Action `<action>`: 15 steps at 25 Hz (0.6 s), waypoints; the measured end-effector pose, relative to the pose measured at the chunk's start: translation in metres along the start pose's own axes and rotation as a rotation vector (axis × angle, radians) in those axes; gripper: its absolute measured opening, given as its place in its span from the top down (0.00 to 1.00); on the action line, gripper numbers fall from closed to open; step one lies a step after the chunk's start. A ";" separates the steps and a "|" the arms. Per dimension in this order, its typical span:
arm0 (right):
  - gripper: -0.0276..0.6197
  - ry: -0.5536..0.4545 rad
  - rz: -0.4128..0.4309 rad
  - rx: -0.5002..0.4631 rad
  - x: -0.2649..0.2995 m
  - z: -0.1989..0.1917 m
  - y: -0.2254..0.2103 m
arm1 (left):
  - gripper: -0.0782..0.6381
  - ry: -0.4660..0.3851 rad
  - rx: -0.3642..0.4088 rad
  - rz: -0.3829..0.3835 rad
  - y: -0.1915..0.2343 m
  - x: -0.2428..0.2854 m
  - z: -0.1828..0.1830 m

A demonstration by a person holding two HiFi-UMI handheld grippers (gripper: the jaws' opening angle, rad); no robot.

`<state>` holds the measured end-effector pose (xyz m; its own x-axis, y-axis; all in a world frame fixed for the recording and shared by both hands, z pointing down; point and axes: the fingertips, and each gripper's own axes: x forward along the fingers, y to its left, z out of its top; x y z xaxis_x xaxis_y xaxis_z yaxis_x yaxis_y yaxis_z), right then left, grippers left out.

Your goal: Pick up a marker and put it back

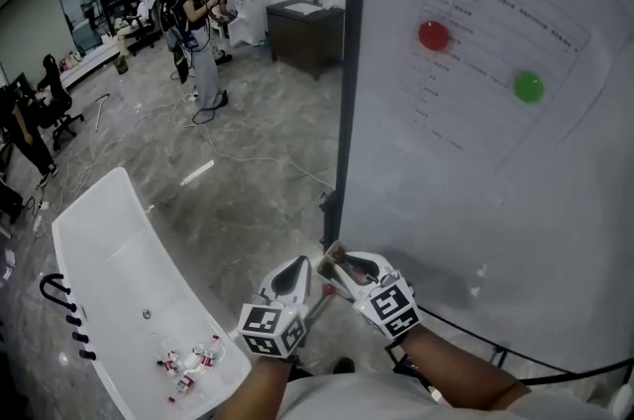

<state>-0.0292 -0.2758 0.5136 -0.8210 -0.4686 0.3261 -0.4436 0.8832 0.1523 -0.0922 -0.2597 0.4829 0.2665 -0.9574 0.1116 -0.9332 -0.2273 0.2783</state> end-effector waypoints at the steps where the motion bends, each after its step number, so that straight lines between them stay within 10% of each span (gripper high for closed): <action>1: 0.86 0.023 0.011 -0.020 0.005 -0.007 0.003 | 0.88 0.000 -0.003 0.005 0.002 -0.001 0.000; 15: 0.85 0.312 0.141 -0.253 0.076 -0.098 0.035 | 0.88 0.013 -0.001 0.069 0.026 -0.011 -0.005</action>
<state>-0.0715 -0.2789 0.6347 -0.7023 -0.3484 0.6208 -0.2007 0.9336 0.2970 -0.1183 -0.2545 0.4940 0.2050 -0.9683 0.1428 -0.9491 -0.1610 0.2707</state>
